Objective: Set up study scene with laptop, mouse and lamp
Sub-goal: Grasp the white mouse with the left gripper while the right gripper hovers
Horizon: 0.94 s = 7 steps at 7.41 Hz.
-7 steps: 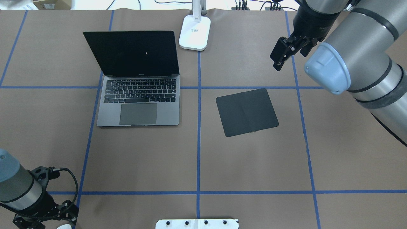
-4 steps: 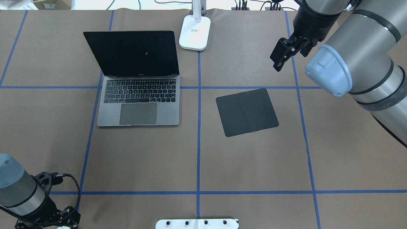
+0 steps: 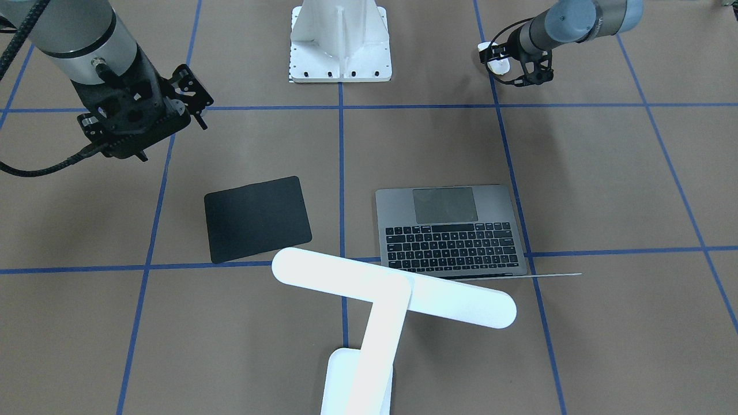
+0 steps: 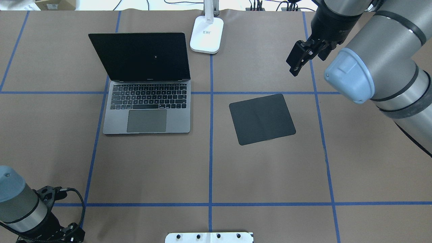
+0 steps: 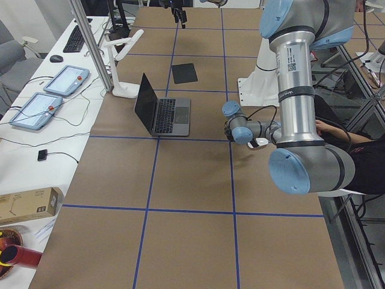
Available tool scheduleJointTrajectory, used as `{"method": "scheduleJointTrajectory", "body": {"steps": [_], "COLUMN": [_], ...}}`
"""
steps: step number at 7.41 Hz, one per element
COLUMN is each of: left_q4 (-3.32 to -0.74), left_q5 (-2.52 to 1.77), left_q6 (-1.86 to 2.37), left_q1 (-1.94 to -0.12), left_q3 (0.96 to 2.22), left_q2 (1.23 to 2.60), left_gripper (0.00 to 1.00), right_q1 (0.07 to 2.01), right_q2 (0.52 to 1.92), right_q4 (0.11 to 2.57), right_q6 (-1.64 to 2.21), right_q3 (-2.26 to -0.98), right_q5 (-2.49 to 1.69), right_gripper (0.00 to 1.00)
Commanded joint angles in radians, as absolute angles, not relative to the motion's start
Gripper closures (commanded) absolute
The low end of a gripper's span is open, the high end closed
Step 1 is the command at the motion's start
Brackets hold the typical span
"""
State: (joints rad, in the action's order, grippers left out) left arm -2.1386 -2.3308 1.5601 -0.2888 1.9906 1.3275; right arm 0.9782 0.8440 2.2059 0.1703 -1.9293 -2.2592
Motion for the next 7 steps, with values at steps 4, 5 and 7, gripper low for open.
{"method": "scheduleJointTrajectory", "body": {"steps": [4, 5, 7], "left_q4": [-2.209, -2.209, -2.209], "left_q5": [-2.347, -2.347, -2.347], "left_q6": [1.594, 1.621, 1.621], "left_q1": [-0.281, -0.276, -0.268], "left_q3": [1.950, 1.947, 1.947], "left_q2": [1.335, 1.348, 1.350], "left_gripper": [0.09, 0.11, 0.12], "right_q1": [0.973, 0.970, 0.969], "right_q2": [0.831, 0.831, 0.833], "right_q4": [2.204, 2.204, 2.204], "right_q6": [0.170, 0.170, 0.170], "right_q3": [-1.930, -1.930, -1.930], "right_q5": [-2.249, -2.249, -2.247], "right_gripper": [0.00, 0.00, 0.00]}}
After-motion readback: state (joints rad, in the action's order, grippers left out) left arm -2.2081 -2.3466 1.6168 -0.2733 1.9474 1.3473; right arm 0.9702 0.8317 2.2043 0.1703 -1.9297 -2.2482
